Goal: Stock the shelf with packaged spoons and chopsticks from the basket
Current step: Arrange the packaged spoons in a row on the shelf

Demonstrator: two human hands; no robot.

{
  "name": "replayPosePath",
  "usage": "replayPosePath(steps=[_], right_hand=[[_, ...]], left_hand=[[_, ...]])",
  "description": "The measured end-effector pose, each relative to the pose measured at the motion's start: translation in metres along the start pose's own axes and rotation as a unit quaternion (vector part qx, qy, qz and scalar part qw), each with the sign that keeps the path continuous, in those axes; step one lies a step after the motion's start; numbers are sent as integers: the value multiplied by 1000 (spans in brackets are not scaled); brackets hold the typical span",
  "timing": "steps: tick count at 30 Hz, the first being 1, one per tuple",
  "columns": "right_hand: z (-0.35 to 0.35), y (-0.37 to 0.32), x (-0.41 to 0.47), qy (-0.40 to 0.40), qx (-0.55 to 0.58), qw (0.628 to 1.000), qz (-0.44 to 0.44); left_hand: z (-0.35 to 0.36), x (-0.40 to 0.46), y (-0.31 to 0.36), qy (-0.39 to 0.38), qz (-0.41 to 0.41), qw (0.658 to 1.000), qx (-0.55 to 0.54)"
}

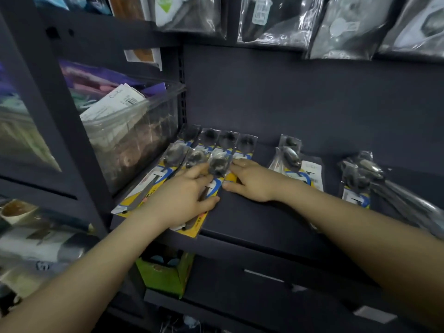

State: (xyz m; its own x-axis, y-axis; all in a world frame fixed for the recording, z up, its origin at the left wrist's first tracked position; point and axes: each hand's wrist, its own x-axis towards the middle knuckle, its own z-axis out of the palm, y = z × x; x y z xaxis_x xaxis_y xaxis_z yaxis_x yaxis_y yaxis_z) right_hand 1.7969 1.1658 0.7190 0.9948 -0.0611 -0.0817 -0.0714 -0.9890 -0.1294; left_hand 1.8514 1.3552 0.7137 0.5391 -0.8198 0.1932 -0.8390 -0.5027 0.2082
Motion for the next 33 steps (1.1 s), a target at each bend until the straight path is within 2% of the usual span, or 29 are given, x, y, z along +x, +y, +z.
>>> replayPosePath(steps=[3,6,8,10,12,15,22,24,27,29,30,33], right_hand=[[-3,1,4,3,-21,1000,4],[-13,9,-6,102,11,995,-4],[-23,28,-18,206,52,975,68],[-32,55,-32,265,31,943,197],[-40,78,-43,209,17,934,290],[-43,92,-50,121,79,937,317],[-27,86,-34,158,156,913,342],[-24,81,-30,142,162,913,347],[-30,80,-29,149,243,903,322],[-40,81,-33,193,333,878,285],[-45,82,-37,219,395,854,257],[-63,70,-55,248,591,749,166]], left_hand=[[-2,4,0,-14,5,1000,8],[-4,8,1,0,14,1000,-5],[-8,7,5,27,24,999,-29],[-12,9,13,51,49,996,-63],[-16,14,24,65,72,991,-89],[-18,24,45,79,101,985,-119],[-5,49,81,48,101,981,-157],[-2,54,88,63,92,978,-176],[-6,53,98,114,82,968,-209],[-9,51,103,127,63,959,-244],[-8,51,104,125,49,957,-258],[-3,49,113,101,7,950,-296]])
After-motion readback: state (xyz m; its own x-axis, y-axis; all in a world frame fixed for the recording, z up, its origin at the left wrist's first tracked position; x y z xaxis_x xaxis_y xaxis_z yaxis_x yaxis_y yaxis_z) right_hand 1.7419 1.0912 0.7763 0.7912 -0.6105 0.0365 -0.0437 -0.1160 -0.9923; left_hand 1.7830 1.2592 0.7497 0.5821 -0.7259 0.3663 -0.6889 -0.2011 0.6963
